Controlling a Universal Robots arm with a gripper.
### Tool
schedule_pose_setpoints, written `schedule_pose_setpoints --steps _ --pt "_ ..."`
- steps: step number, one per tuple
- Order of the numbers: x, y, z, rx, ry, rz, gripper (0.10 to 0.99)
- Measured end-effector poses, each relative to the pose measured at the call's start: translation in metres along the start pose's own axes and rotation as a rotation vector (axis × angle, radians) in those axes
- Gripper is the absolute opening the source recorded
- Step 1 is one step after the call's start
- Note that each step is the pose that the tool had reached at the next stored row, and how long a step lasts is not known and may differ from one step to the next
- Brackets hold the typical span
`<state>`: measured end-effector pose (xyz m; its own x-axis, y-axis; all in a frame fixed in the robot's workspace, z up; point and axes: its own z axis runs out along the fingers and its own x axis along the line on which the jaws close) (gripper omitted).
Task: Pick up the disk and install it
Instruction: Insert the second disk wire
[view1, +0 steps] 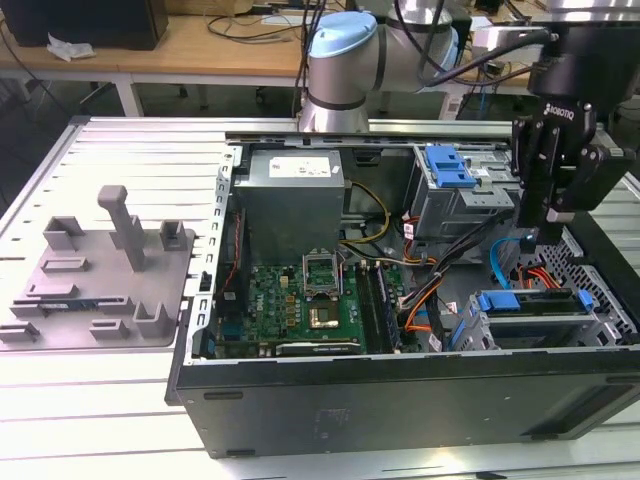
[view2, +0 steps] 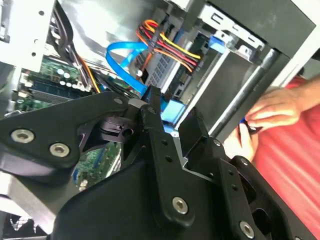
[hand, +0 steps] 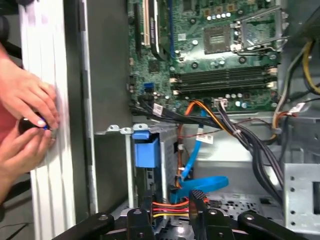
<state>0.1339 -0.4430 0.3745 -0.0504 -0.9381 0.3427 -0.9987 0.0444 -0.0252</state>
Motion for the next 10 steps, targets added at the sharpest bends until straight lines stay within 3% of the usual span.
schedule_pose_setpoints --steps 2,3,6,10 --pt "-0.0020 0.0007 -0.0002 0.001 0.0222 0.000 0.424" --pt "-0.0063 0.0015 -0.0005 0.002 0.0453 -0.001 0.424" --pt "-0.0108 0.0040 -0.0001 0.005 0.0703 0.000 0.424" --pt "-0.0124 0.0049 0.0012 0.007 0.0949 0.000 0.424"
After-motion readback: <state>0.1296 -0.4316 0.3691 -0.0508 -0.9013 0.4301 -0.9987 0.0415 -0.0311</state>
